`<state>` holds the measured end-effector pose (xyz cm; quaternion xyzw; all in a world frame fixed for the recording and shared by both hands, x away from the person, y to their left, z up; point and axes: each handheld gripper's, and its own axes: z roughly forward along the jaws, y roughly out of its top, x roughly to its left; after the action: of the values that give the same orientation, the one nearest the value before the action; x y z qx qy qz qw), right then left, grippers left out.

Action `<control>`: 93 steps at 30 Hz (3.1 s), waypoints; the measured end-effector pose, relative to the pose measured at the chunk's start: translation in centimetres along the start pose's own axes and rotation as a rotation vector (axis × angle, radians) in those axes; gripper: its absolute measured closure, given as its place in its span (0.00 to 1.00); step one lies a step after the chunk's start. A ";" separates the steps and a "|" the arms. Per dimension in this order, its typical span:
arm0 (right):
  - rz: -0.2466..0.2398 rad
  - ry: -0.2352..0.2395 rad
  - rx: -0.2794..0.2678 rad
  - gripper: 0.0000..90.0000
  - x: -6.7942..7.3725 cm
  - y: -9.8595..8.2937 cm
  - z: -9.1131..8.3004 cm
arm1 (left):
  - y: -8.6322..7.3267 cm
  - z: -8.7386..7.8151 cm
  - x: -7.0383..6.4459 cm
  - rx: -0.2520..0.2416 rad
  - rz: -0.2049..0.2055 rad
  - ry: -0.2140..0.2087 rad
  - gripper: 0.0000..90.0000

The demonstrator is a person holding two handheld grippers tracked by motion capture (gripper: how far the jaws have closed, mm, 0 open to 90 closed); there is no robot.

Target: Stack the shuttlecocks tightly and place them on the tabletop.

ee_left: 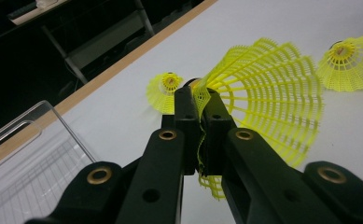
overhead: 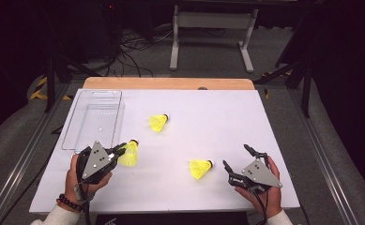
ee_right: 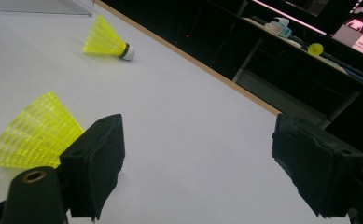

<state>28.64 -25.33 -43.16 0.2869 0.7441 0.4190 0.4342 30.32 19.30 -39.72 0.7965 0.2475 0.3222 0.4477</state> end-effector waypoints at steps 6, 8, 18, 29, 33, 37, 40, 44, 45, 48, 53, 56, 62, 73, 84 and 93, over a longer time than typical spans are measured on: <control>0.001 0.000 0.000 0.20 0.0 0.0 0.0 | -0.1 -0.2 0.3 -0.005 -0.012 0.006 0.98; 0.001 0.000 0.000 0.20 0.0 0.0 0.0 | -0.1 -0.2 0.4 -0.004 -0.009 0.013 0.98; 0.001 0.004 0.002 0.20 0.1 0.0 0.1 | -0.2 -0.2 0.5 0.001 -0.016 0.011 0.98; -0.004 0.009 0.007 0.20 0.1 -0.1 0.1 | -0.3 1.1 0.5 0.138 -0.030 -0.003 0.97; -0.002 0.012 0.010 0.20 0.1 -0.1 0.1 | -0.3 2.3 0.2 0.215 -0.040 -0.005 0.97; -0.012 0.018 0.014 0.20 0.2 0.0 0.2 | -0.1 4.1 -0.2 0.312 -0.035 0.019 0.97; -0.010 0.023 0.015 0.20 0.2 -0.1 0.3 | -0.2 6.2 -1.0 0.411 -0.018 0.019 0.97; -0.001 0.029 0.028 0.20 0.1 -0.2 0.5 | -0.1 7.1 -1.4 0.440 0.006 0.003 0.96; -0.005 0.029 0.030 0.20 0.2 -0.2 0.5 | -0.1 7.6 -1.7 0.458 0.021 0.005 0.95; -0.017 0.036 0.033 0.20 0.4 -0.1 0.6 | -0.1 8.4 -2.0 0.470 0.028 -0.035 0.92; -0.029 0.050 0.045 0.20 0.5 -0.3 0.8 | 0.1 9.8 -2.5 0.478 0.047 -0.052 0.86; -0.031 0.052 0.045 0.20 0.5 -0.3 0.7 | 0.3 10.7 -2.6 0.476 0.040 -0.067 0.83; -0.030 0.060 0.055 0.20 0.5 -0.5 0.8 | 0.7 12.3 -2.7 0.454 0.011 -0.089 0.69; -0.036 0.072 0.068 0.20 0.6 -0.6 0.9 | 1.2 14.0 -2.0 0.406 -0.048 -0.143 0.38; -0.031 0.074 0.073 0.20 0.5 -0.7 0.7 | 2.5 10.5 -0.6 0.314 0.022 -0.289 0.13; -0.033 0.090 0.084 0.20 0.6 -0.7 0.8 | 1.8 9.8 -0.7 0.512 0.259 -0.268 0.21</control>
<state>29.01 -24.86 -44.21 0.2732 0.7846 0.3925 0.3946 37.22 12.51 -42.16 0.9436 0.1560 0.1958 0.2165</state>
